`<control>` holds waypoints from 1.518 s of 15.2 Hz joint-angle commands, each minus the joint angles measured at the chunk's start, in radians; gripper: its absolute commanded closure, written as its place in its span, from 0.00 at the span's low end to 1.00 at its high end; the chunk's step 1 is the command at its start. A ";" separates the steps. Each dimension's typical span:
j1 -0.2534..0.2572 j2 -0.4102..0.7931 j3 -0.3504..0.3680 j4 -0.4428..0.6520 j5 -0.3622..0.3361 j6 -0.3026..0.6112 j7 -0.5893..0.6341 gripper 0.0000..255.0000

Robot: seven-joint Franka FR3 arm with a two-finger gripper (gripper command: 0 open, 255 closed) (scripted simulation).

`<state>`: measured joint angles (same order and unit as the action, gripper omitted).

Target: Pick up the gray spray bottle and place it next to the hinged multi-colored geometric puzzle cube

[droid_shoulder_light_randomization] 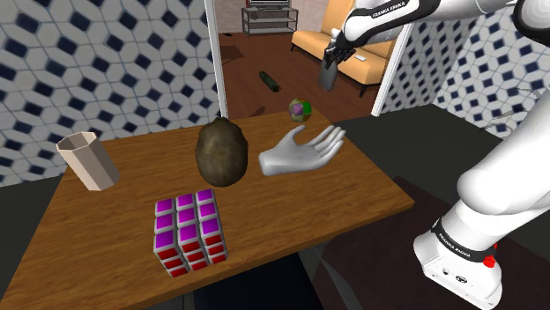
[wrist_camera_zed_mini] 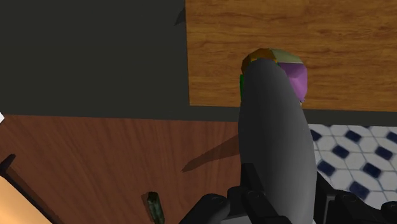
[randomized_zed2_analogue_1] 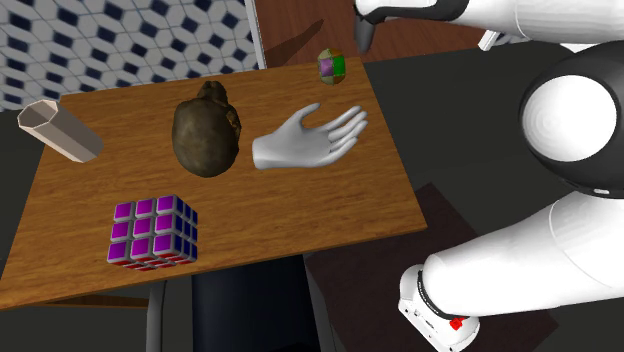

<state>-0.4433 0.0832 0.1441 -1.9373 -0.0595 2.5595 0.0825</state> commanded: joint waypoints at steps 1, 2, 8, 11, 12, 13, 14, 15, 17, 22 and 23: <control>0.000 0.006 -0.001 -0.021 -0.003 0.028 0.003 1.00; 0.000 0.011 -0.001 -0.029 -0.005 0.040 0.005 1.00; 0.002 0.041 -0.004 -0.074 -0.021 0.115 0.017 1.00; 0.003 0.059 -0.006 -0.094 -0.030 0.153 0.024 1.00; 0.004 0.065 -0.007 -0.100 -0.033 0.165 0.027 1.00; 0.005 0.071 -0.008 -0.106 -0.037 0.177 0.030 1.00; 0.005 0.078 -0.009 -0.112 -0.040 0.189 0.033 1.00; 0.006 0.085 -0.011 -0.117 -0.044 0.201 0.036 1.00; 0.008 0.099 -0.013 -0.127 -0.052 0.226 0.043 1.00; 0.015 0.138 -0.024 -0.149 -0.075 0.285 0.062 1.00; 0.017 0.146 -0.026 -0.152 -0.079 0.297 0.066 1.00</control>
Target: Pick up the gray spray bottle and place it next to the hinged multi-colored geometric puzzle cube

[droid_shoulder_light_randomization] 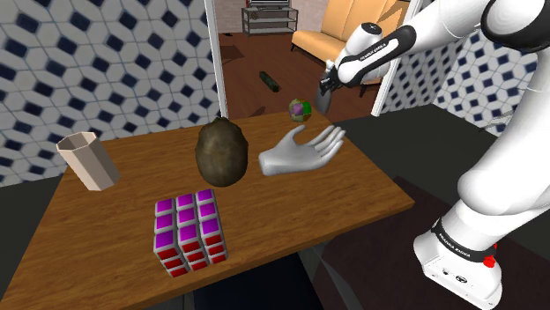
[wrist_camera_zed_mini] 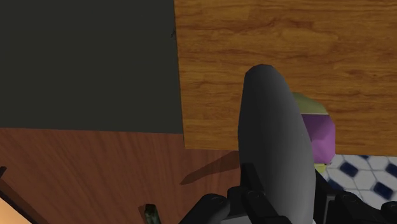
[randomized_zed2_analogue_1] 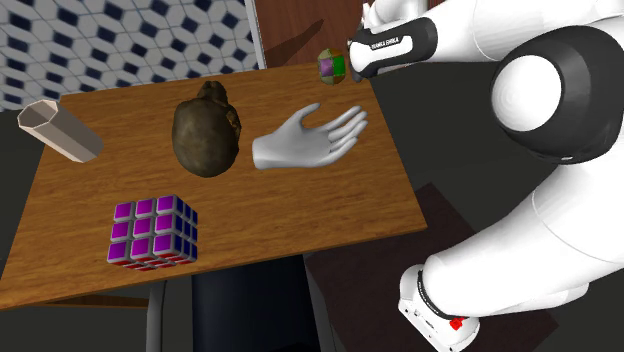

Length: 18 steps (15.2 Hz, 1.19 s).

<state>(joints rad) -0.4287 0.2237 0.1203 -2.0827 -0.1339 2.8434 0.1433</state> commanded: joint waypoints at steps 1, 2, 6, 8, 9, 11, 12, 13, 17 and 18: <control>0.004 0.014 -0.005 -0.010 -0.010 0.025 0.009 1.00; 0.006 0.022 -0.008 -0.013 -0.015 0.036 0.013 1.00; 0.017 0.058 -0.022 -0.024 -0.035 0.083 0.031 1.00; 0.023 0.077 -0.031 -0.028 -0.046 0.105 0.040 1.00; 0.026 0.086 -0.035 -0.029 -0.051 0.116 0.045 1.00; 0.034 0.106 -0.045 -0.032 -0.060 0.139 0.054 1.00; 0.041 0.124 -0.054 -0.033 -0.069 0.159 0.063 1.00; 0.041 0.124 -0.054 -0.033 -0.069 0.159 0.062 1.00; 0.041 0.124 -0.055 -0.033 -0.069 0.159 0.062 1.00; 0.041 0.124 -0.055 -0.033 -0.069 0.159 0.062 1.00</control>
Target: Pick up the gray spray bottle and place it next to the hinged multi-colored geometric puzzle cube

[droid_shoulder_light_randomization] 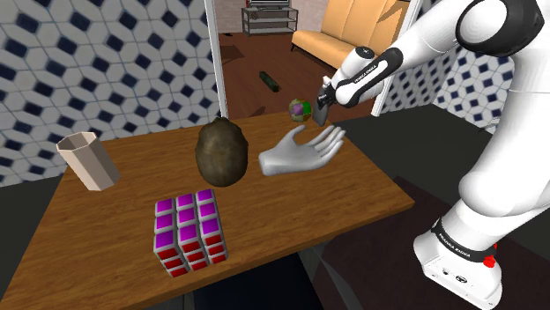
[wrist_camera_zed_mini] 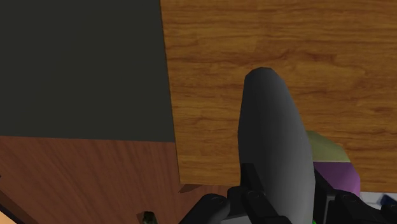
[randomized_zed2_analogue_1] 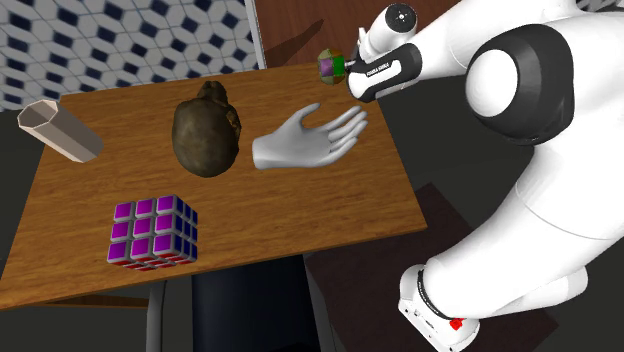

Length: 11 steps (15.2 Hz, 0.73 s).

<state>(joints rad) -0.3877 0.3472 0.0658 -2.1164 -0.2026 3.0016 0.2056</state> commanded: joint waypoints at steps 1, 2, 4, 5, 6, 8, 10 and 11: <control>0.000 0.000 0.000 0.000 0.000 0.001 0.000 1.00; 0.000 0.000 0.000 0.000 0.000 0.001 0.000 1.00; 0.000 0.000 0.000 0.000 0.000 0.000 0.000 0.00; 0.000 0.000 0.000 0.000 0.000 0.001 0.000 0.00; 0.000 0.000 0.000 0.000 0.000 0.001 0.000 0.00; 0.000 0.000 0.000 0.000 0.000 0.001 0.000 0.00; -0.018 -0.076 0.021 -0.046 0.017 -0.029 -0.015 0.00; -0.027 -0.113 0.032 -0.068 0.029 -0.046 -0.025 0.00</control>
